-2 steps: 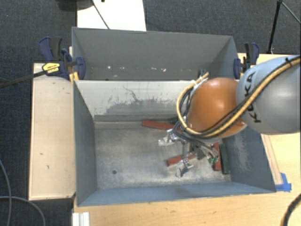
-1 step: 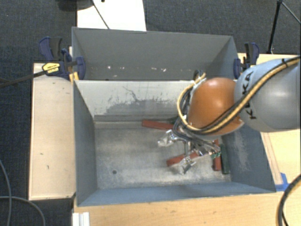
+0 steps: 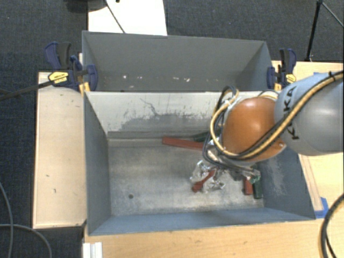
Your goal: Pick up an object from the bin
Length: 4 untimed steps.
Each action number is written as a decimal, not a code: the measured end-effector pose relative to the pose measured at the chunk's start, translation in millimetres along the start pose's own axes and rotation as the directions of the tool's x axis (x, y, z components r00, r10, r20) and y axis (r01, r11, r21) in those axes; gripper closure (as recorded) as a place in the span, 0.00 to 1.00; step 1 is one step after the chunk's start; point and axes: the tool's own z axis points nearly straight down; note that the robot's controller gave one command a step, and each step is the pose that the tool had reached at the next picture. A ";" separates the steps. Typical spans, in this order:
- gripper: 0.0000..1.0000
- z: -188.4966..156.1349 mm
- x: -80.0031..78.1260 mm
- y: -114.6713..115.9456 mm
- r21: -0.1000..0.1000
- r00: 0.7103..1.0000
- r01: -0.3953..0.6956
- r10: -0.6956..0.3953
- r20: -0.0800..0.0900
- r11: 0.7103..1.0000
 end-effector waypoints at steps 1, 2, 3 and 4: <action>1.00 0.0 0.0 0.0 0.000 1.000 0.000 0.000 0.000 1.000; 1.00 -79.1 -36.9 -29.6 -0.014 0.948 0.316 -0.317 -0.016 0.949; 1.00 -79.0 -36.8 -29.5 -0.015 0.949 0.314 -0.315 -0.017 0.949; 1.00 -157.2 -20.0 -31.2 -0.014 0.947 0.322 -0.322 -0.016 0.947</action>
Offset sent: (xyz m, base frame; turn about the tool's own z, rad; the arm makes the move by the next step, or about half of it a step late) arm 0.0453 -0.0022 0.0798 -0.3262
